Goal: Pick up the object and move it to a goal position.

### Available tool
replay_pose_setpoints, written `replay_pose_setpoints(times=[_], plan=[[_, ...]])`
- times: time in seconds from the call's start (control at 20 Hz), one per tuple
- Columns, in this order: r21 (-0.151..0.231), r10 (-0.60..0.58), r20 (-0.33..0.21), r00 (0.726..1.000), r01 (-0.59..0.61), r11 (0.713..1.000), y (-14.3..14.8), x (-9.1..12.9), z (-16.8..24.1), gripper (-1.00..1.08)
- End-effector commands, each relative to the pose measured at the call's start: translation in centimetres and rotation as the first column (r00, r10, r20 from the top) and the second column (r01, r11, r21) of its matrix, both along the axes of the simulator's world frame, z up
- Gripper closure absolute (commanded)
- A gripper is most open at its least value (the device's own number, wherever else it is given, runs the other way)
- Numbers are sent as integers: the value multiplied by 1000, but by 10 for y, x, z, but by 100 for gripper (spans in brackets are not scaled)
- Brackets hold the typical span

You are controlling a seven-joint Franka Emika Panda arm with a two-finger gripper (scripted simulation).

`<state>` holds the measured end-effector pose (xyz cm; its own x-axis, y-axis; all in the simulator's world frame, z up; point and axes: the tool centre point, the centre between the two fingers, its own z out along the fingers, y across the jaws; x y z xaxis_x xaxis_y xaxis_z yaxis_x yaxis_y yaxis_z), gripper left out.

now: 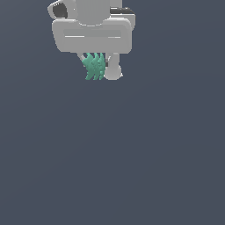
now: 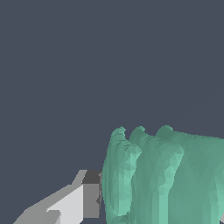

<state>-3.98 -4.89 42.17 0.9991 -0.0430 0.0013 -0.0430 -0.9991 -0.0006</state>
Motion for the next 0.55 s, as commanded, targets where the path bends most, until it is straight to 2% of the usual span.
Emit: replay_pose_setpoints(times=[0.0, 0.5], plan=[[0, 1, -1, 1000, -1, 1000, -5, 1, 12, 108], [-1, 0, -1, 1000, 0, 1000, -11, 5, 30, 108]])
